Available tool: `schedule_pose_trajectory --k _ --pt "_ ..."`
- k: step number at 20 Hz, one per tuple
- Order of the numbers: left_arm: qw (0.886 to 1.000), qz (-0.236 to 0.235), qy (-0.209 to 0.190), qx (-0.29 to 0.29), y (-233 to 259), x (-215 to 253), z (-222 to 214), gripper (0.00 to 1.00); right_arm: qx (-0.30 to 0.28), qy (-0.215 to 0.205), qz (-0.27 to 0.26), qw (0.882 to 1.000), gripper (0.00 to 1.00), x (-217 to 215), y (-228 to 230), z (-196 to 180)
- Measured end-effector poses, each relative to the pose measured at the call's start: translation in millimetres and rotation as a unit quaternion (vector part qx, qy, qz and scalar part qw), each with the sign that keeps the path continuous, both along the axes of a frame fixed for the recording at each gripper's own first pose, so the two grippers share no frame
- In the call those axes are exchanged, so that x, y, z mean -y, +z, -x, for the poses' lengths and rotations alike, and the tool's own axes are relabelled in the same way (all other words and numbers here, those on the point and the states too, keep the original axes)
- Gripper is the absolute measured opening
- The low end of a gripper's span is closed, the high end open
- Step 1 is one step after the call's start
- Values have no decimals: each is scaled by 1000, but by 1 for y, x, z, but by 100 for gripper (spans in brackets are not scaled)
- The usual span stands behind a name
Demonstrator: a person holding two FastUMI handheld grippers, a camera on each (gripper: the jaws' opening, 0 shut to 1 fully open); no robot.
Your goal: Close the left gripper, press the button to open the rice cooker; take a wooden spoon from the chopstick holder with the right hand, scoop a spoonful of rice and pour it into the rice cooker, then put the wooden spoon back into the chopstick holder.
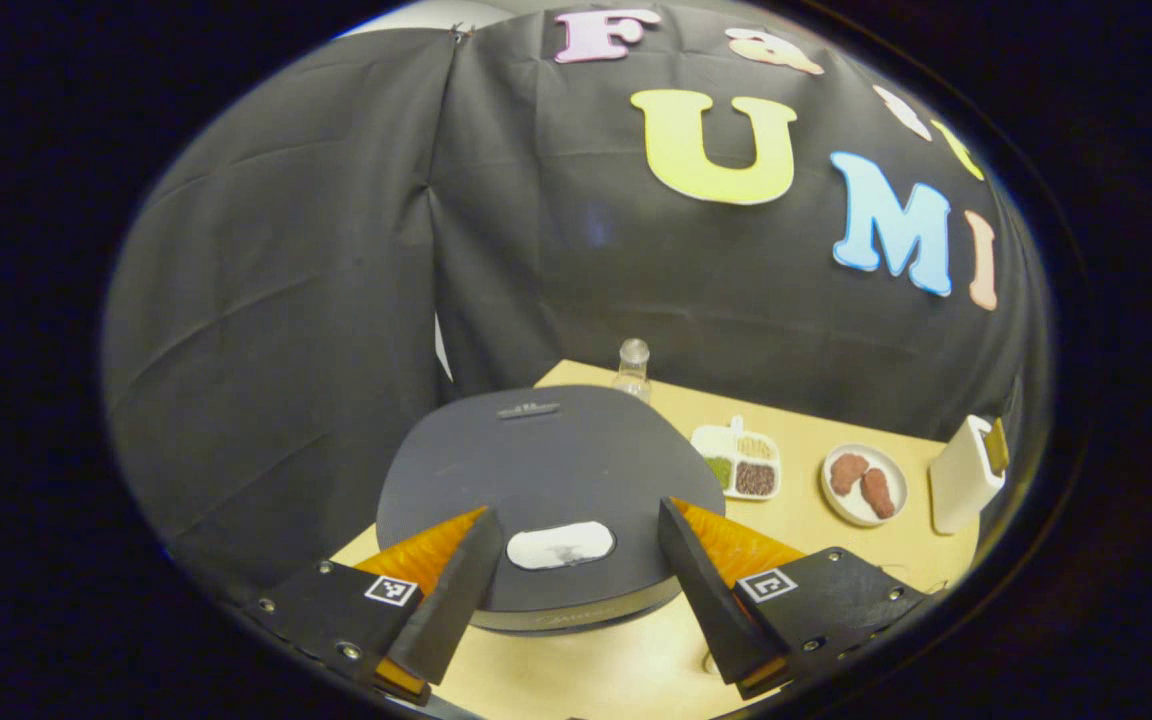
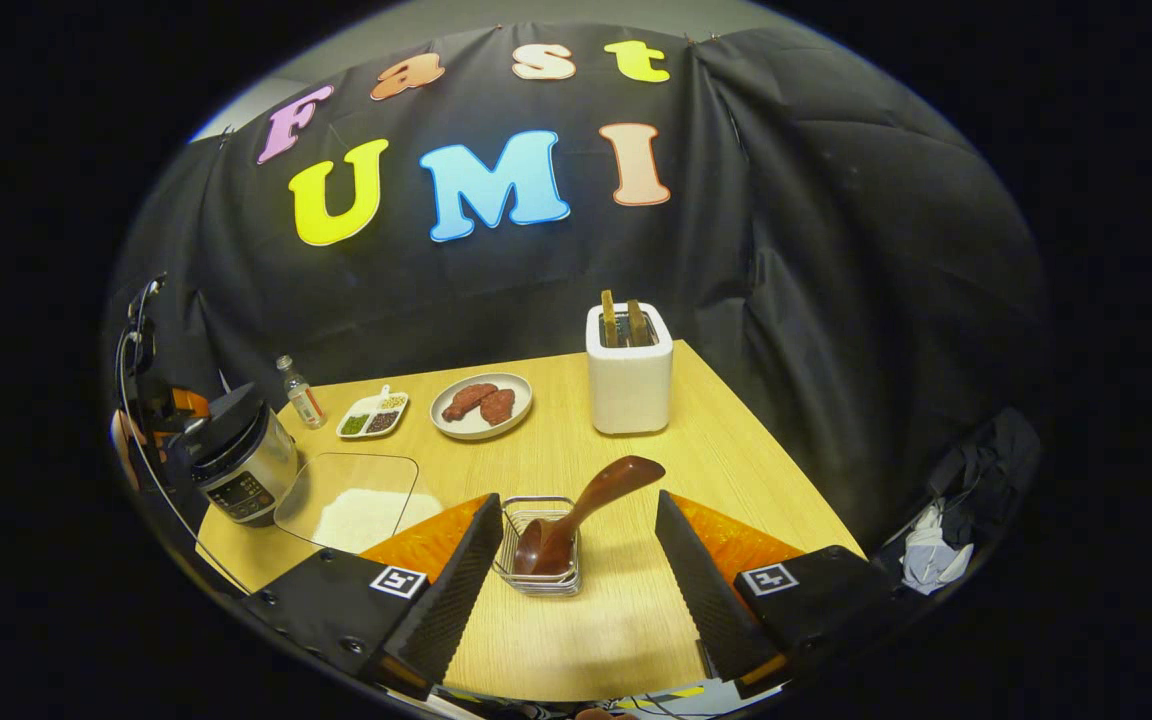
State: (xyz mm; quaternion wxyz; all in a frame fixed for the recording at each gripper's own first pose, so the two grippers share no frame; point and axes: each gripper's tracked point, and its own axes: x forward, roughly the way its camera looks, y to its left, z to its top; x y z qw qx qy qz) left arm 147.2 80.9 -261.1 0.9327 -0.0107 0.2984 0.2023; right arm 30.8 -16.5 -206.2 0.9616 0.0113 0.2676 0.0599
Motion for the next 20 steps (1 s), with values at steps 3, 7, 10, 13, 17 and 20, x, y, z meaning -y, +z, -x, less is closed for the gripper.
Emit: schedule_pose_trajectory --k 3,7,10,13,17,20 --pt "1000 -14 14 21 -3 1 1 100 -14 -3 9 1000 98 11 -11 2" --pt "999 -24 12 28 -6 3 6 100 -33 -5 -2 999 98 20 -23 7" --pt "999 -20 18 35 -7 4 5 100 -38 0 -11 999 98 24 -32 7" --pt "1000 -9 22 8 -15 4 9 100 -41 10 -21 999 98 27 -42 8" --pt "1000 -10 20 3 -12 3 5 100 -48 40 -26 998 98 24 -64 11" --pt "1000 -16 16 3 -10 4 5 100 -36 53 -22 998 98 26 -62 14"
